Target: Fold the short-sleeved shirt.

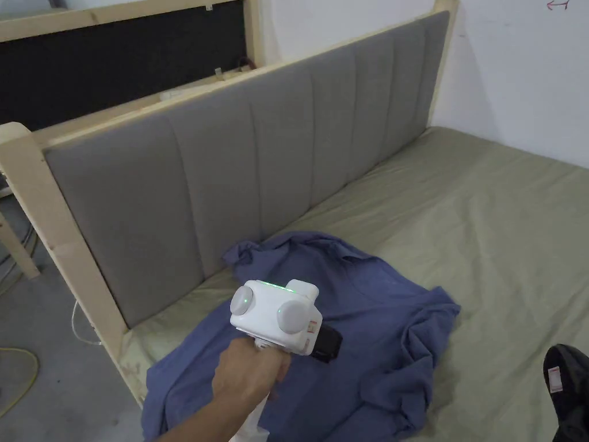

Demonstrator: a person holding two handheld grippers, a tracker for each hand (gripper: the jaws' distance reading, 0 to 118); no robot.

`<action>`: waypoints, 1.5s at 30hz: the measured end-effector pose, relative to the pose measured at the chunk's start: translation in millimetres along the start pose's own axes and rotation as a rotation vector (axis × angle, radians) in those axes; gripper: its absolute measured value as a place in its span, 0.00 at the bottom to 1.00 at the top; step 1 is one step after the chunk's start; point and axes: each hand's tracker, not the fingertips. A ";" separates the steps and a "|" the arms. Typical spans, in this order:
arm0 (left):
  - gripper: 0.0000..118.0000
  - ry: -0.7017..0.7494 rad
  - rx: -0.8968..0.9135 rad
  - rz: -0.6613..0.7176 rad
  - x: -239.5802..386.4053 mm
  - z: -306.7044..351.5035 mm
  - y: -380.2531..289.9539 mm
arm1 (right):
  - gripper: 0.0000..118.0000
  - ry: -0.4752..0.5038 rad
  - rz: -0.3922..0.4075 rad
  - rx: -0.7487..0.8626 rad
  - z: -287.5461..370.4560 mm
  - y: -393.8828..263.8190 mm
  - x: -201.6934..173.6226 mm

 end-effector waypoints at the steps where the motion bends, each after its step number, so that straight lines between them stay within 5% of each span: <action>1: 0.75 0.015 -0.016 -0.011 -0.9 -1.2 -3.1 | 0.00 -0.002 -0.001 0.001 -0.4 0.1 -1.3; 5: 0.66 0.052 -0.006 -0.089 6.1 1.7 -10.8 | 0.00 -0.001 -0.004 -0.004 0.8 -1.1 0.5; 6: 0.57 0.048 -0.008 -0.092 8.4 4.6 -11.6 | 0.00 0.000 -0.005 -0.004 1.4 -1.1 -1.4; 8: 0.16 0.041 -0.004 -0.106 13.1 12.4 -11.9 | 0.00 -0.007 0.002 -0.007 3.3 -2.8 1.3; 9: 0.06 0.047 0.000 -0.118 13.6 13.9 -9.2 | 0.00 -0.005 -0.001 -0.007 3.8 -2.5 1.5; 16: 0.02 -0.042 0.049 -0.029 -3.8 31.9 -10.3 | 0.00 -0.016 -0.018 0.006 12.9 2.5 7.5; 30: 0.01 -0.113 0.124 -0.128 36.8 72.0 17.9 | 0.00 -0.092 -0.059 0.025 40.3 -11.8 56.1; 37: 0.01 -0.183 0.185 -0.280 128.4 93.2 46.9 | 0.00 -0.191 -0.098 0.054 77.1 -4.2 91.9; 45: 0.01 -0.379 0.230 -0.556 320.9 106.2 53.2 | 0.00 -0.354 -0.108 0.079 137.2 -8.1 151.9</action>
